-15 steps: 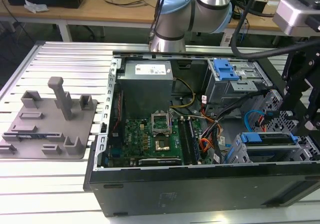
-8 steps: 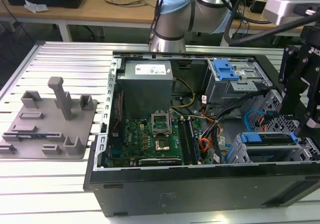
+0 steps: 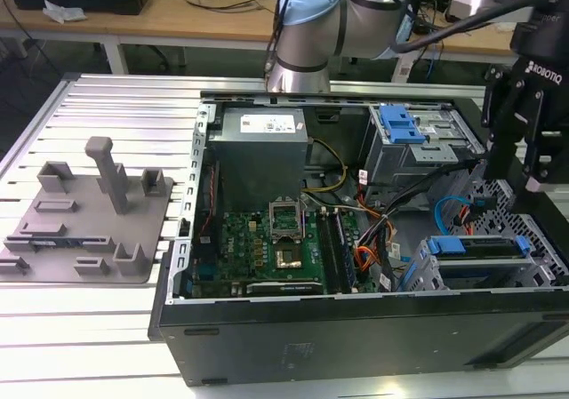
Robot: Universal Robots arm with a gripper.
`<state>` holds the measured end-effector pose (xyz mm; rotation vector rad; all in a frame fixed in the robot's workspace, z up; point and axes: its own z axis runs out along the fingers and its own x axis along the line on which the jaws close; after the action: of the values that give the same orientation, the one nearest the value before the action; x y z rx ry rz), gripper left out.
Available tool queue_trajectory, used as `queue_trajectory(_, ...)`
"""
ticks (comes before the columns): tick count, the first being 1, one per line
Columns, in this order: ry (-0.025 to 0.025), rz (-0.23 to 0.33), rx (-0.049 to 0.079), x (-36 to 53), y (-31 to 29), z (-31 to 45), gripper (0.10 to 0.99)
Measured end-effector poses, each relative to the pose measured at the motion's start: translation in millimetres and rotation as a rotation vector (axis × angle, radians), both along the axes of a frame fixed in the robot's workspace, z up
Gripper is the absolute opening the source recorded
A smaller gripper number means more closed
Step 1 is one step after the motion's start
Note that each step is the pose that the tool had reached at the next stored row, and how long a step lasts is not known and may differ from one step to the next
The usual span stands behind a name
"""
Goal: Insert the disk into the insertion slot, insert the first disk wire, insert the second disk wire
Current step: 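Insert the first disk wire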
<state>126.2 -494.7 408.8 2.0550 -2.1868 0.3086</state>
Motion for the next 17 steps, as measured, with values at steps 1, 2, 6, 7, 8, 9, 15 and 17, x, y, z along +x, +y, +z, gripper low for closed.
queue_trajectory(1, 0.0000, 0.000, -0.006, 3.2, 1.6, -0.6, 0.561)
queue_trajectory(2, 0.0000, 0.000, -0.011, 6.8, 3.2, -1.3, 0.561)
queue_trajectory(6, 0.0000, -0.006, -0.020, 15.9, 5.8, -5.5, 0.561)
queue_trajectory(7, 0.0002, -0.012, -0.023, 17.4, 7.0, -7.6, 0.561)
queue_trajectory(8, 0.0001, -0.014, -0.025, 18.1, 7.8, -8.5, 0.549)
queue_trajectory(9, 0.0002, -0.016, -0.028, 18.8, 8.6, -9.3, 0.549)
queue_trajectory(15, 0.0001, -0.019, -0.039, 23.5, 33.9, -20.5, 0.412)
queue_trajectory(17, -0.0036, -0.020, -0.039, 23.6, 36.1, -24.3, 0.412)
